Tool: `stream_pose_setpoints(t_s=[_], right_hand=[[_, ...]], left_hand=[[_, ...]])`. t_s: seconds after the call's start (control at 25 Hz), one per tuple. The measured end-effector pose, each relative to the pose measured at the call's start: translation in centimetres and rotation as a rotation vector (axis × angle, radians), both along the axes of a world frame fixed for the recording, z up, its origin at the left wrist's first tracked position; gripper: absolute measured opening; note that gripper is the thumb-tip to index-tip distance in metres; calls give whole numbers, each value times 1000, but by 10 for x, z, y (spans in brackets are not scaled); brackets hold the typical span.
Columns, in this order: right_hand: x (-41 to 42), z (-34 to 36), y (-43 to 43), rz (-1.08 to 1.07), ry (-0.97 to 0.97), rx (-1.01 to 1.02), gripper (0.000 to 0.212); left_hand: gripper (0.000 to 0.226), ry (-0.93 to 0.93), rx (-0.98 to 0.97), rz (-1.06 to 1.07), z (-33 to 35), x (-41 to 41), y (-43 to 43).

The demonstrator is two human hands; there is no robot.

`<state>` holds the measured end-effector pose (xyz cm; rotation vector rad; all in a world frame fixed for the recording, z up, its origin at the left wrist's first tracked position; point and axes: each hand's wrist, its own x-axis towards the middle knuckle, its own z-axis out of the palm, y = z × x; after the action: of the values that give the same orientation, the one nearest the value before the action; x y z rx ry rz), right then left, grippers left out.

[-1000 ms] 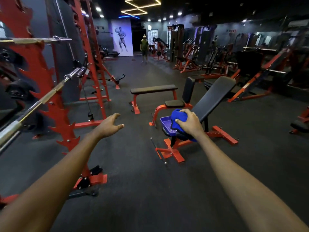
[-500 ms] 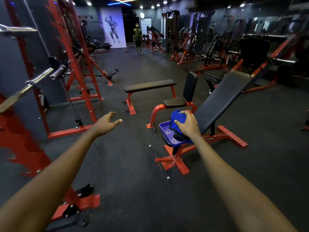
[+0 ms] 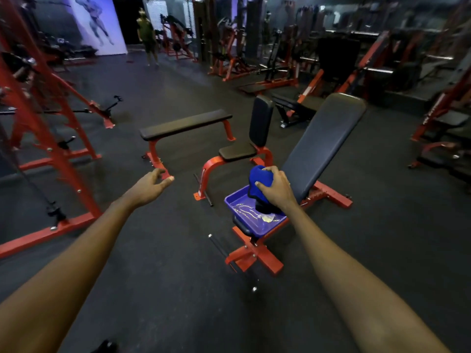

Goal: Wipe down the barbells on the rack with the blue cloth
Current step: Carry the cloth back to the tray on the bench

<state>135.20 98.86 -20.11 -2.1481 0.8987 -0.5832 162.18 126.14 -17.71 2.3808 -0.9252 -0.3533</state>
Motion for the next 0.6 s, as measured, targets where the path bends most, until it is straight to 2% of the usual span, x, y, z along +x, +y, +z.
stream_pose_setpoints(t_s=[0.24, 0.44, 0.6], right_hand=[[87, -8, -37, -103, -5, -11, 46], [147, -19, -92, -182, -30, -17, 48], [189, -26, -131, -268, -85, 31, 49]], left_hand=[[70, 78, 12, -115, -24, 112, -82], [58, 117, 5, -299, -40, 151, -187], [59, 152, -4, -450, -42, 170, -268]])
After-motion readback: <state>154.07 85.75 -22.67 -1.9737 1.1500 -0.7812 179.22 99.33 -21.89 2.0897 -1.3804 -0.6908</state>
